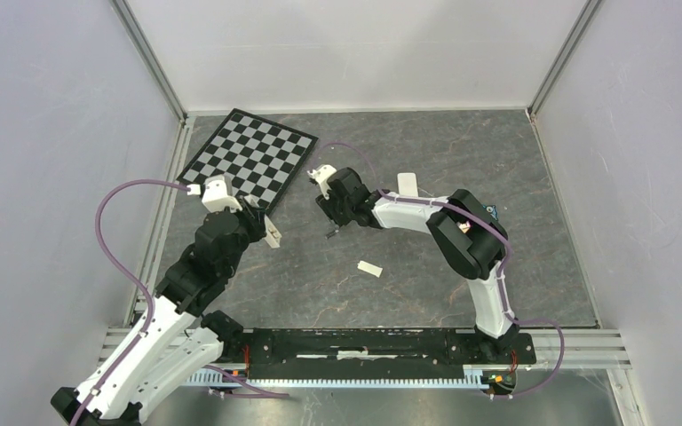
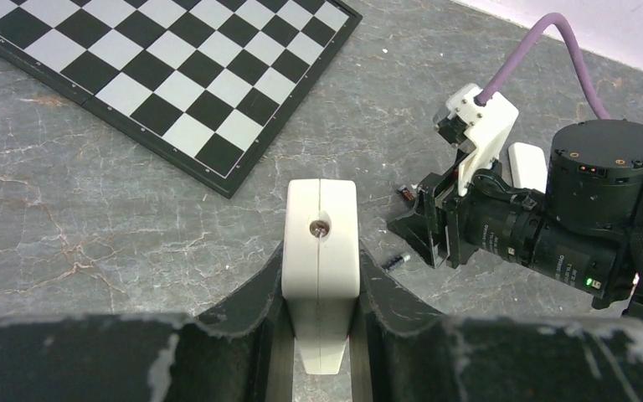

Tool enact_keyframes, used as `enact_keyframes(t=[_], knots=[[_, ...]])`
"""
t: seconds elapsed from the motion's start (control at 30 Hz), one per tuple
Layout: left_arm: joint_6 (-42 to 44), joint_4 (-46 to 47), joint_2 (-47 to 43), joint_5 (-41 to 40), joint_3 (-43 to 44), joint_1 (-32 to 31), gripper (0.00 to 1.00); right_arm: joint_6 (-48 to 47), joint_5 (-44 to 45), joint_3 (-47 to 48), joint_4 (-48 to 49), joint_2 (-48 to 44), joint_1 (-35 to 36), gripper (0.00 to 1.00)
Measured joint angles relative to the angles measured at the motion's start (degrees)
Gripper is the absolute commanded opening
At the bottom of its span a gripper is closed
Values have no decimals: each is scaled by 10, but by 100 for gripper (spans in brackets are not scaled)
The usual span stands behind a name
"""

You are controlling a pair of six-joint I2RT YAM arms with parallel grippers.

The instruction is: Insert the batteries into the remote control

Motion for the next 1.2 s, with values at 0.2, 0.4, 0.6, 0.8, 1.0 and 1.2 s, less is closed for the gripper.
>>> enact_keyframes(t=[0.2, 0.4, 0.6, 0.8, 1.0, 1.2], knots=[[0, 0, -5, 5, 0, 0, 2, 18, -4, -2, -33, -11, -11, 53], [-1, 0, -5, 11, 0, 0, 2, 100, -16, -41, -50, -49, -12, 67], [-2, 0, -14, 16, -5, 0, 2, 209, 35, -110, -58, -124, 17, 62], [-2, 0, -26, 30, -7, 0, 2, 319, 110, -126, -89, -163, 55, 47], [-2, -17, -44, 40, -7, 0, 2, 420, 179, -97, -144, -137, 93, 55], [-2, -45, -68, 43, -7, 0, 2, 479, 241, -29, -169, -84, 114, 53]])
